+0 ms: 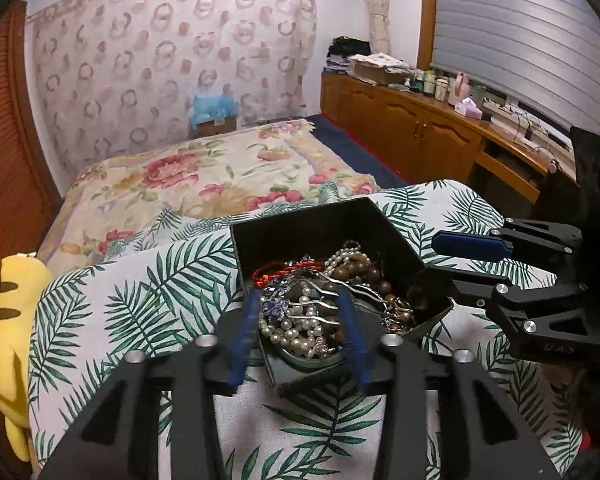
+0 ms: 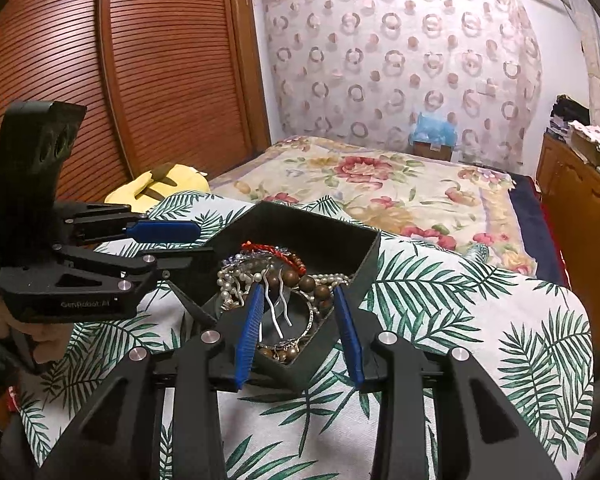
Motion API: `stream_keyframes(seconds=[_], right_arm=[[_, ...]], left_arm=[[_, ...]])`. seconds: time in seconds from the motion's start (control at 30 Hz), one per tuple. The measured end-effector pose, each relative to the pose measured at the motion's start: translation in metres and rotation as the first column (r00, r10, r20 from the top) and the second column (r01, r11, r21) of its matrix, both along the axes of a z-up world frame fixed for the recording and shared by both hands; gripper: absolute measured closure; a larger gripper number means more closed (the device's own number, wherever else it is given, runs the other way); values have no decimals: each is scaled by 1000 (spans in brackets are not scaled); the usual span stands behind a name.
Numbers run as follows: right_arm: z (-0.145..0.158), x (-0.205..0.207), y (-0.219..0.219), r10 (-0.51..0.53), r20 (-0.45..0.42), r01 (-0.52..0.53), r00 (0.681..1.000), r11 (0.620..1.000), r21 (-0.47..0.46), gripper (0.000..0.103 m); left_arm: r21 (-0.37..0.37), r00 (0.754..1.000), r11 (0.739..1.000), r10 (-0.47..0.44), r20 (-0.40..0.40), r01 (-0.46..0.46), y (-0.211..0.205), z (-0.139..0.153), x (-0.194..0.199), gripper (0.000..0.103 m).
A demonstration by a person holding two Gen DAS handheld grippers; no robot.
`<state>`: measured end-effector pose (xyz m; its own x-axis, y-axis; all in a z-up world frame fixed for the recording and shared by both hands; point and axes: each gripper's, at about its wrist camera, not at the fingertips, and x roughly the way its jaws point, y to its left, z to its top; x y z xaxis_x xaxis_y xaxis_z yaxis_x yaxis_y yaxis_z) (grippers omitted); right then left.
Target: Organize jewelry
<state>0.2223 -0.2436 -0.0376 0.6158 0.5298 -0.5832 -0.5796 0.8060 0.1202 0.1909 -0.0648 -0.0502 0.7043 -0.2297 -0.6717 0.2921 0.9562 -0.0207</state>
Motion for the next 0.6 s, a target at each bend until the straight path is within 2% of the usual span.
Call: stream_keyframes(seconds=[0.1, 0.27, 0.37, 0.6], right_arm=[[3, -2, 2, -8, 11, 8, 1000, 1000, -14, 64], [13, -9, 5, -22, 42, 23, 999, 999, -30, 64], [17, -14, 5, -38, 51, 40, 998, 998, -38, 64], [12, -35, -5, -111, 32, 112, 993, 993, -39, 32]], left_arm=[[-2, 1000, 1000, 21, 2, -21, 3, 0, -3, 50], [4, 997, 997, 76, 19, -76, 13, 3, -16, 20], [19, 993, 993, 119, 19, -120, 19, 4, -23, 10], [36, 982, 982, 185, 27, -186, 27, 7, -45, 8]])
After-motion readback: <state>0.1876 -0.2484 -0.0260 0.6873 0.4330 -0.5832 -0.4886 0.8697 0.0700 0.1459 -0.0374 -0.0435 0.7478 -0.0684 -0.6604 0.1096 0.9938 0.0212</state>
